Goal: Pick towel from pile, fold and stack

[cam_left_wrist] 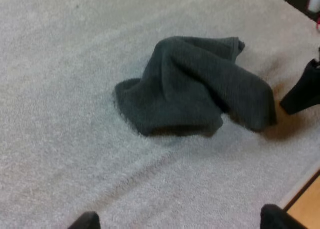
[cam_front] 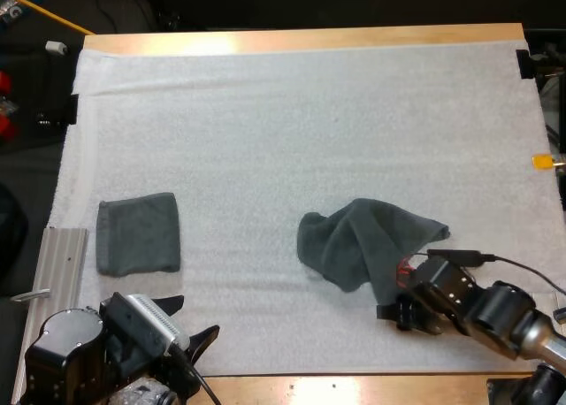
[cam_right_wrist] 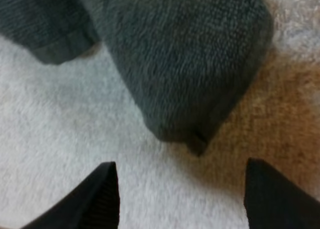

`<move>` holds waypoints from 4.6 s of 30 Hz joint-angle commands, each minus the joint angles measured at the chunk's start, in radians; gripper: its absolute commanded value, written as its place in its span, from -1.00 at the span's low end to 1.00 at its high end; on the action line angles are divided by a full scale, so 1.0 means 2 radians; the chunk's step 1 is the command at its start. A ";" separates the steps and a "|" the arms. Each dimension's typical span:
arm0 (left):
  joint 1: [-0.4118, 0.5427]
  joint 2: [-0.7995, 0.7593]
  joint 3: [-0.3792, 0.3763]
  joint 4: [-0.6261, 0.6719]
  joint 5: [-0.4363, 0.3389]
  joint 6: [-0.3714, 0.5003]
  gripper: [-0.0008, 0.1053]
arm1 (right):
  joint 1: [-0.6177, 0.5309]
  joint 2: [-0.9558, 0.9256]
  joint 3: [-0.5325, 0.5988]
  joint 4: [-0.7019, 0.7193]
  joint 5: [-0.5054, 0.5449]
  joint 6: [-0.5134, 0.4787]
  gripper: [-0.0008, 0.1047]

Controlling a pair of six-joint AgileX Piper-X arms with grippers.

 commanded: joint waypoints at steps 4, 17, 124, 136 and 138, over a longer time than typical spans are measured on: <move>-0.003 0.001 -0.003 -0.001 0.006 -0.001 0.18 | 0.000 0.037 0.004 -0.044 -0.003 0.012 0.03; -0.003 0.001 -0.003 -0.001 0.057 -0.001 0.18 | 0.000 0.137 0.004 -0.114 0.031 0.049 -0.40; -0.003 0.001 -0.003 -0.001 0.057 -0.003 0.18 | -0.175 0.255 -0.337 0.054 0.018 -0.289 -0.09; -0.003 0.001 -0.003 -0.001 0.057 -0.003 0.18 | -0.232 0.257 -0.259 0.036 -0.004 -0.287 -0.18; -0.003 0.001 -0.003 -0.001 0.057 -0.003 0.18 | -0.236 0.257 -0.246 0.023 -0.019 -0.287 -0.18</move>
